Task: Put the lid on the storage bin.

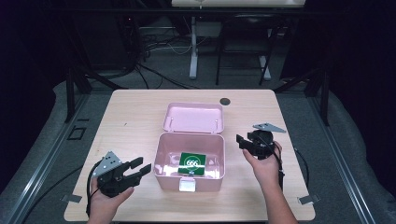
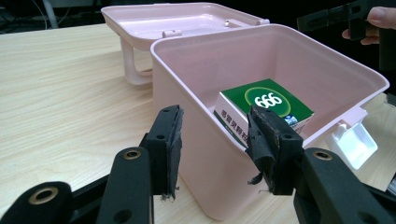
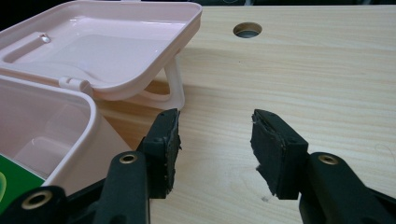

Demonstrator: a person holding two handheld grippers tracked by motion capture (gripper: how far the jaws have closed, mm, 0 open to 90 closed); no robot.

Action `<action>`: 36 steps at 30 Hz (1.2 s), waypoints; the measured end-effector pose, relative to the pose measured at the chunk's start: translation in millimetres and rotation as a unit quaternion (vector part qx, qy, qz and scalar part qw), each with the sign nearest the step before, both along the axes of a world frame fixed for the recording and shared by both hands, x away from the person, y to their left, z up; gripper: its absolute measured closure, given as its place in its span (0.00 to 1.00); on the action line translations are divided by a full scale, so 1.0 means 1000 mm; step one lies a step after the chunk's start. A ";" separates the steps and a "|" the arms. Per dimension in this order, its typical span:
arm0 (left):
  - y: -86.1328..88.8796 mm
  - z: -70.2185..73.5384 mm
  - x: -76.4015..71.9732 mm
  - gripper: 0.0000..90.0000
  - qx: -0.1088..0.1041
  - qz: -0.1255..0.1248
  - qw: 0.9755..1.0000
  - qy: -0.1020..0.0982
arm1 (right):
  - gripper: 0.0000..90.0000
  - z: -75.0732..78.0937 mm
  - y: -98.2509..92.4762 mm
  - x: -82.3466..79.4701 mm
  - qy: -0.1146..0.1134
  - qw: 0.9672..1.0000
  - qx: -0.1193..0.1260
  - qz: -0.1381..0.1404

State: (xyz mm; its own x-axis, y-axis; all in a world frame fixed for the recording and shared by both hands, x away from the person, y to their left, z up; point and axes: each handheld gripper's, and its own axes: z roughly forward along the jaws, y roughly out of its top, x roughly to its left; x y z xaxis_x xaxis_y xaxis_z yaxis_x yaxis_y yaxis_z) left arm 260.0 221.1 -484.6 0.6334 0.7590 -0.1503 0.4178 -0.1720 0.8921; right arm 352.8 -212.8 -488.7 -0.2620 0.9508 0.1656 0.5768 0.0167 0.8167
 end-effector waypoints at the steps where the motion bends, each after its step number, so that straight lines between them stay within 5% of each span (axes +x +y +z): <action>1: 0.000 0.000 0.000 0.61 0.000 0.000 1.000 0.000 | 0.58 0.000 0.000 -0.001 0.001 1.000 -0.002 0.001; 16: 0.008 0.002 0.005 0.62 -0.001 0.010 1.000 0.007 | 0.58 0.010 0.007 0.002 0.006 1.000 0.000 0.029; 22: 0.007 0.002 0.006 0.62 0.002 0.004 1.000 0.014 | 0.59 0.018 0.014 0.012 0.018 0.999 -0.005 0.041; 25: 0.006 0.002 0.007 0.61 0.000 0.004 1.000 0.014 | 0.59 0.023 0.015 0.021 0.030 0.998 0.020 0.051; 29: 0.005 0.002 0.007 0.61 0.001 0.001 1.000 0.015 | 0.60 0.028 0.017 0.031 0.046 0.997 0.025 0.052; 36: 0.003 0.002 0.010 0.61 0.003 -0.001 1.000 0.016 | 0.57 0.037 0.023 0.043 0.042 0.997 0.015 0.056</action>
State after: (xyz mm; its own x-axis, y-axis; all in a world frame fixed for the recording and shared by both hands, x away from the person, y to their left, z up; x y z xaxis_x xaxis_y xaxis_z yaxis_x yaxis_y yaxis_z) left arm 270.2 224.0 -482.3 0.6294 0.7593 -0.1656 0.4454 -0.1778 0.8775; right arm 395.5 -189.5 -451.5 -0.3504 0.9103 0.2202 0.6393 0.0607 0.7665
